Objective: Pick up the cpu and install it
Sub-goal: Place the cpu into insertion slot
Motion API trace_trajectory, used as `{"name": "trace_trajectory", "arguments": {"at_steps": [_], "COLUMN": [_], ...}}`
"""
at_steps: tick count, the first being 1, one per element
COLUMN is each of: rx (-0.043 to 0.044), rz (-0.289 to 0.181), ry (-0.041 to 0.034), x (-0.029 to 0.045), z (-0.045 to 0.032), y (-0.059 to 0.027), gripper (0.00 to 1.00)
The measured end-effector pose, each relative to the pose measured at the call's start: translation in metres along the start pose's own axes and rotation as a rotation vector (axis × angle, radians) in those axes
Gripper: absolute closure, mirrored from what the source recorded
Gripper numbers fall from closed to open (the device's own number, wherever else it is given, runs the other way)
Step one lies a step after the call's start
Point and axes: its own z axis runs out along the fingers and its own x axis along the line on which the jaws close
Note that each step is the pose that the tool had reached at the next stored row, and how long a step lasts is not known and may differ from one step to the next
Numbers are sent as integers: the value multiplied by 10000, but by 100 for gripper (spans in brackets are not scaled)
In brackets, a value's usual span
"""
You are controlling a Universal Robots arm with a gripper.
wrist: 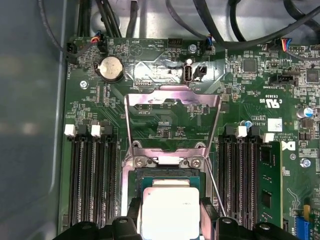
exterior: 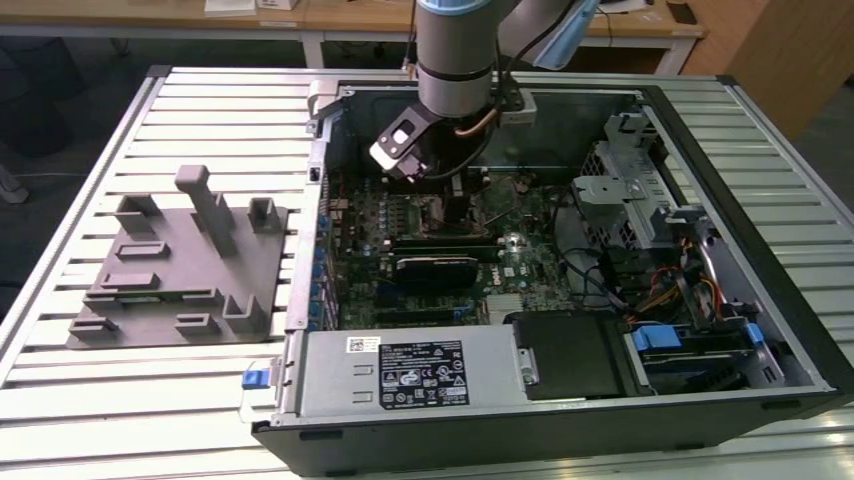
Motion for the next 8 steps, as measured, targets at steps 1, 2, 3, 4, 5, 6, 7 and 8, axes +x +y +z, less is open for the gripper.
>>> {"name": "trace_trajectory", "arguments": {"at_steps": [1, 2, 3, 4, 5, 6, 7, 8], "rx": [0, 1, 1, 3, 3, 3, 2, 2], "rz": [28, 61, 93, 115, 120, 124, 128, 130], "ry": [-1, -3, -6, -8, -9, -9, -8, -8], "x": [0, 0, 0, 0, 0, 0, 0, 0], "z": [5, 10, 13, 14, 13, 14, 14, 14], "y": [0, -1, -1, -1, -1, -1, -1, -1], "gripper": [46, 46, 46, 46, 46, 46, 46, 46]}}
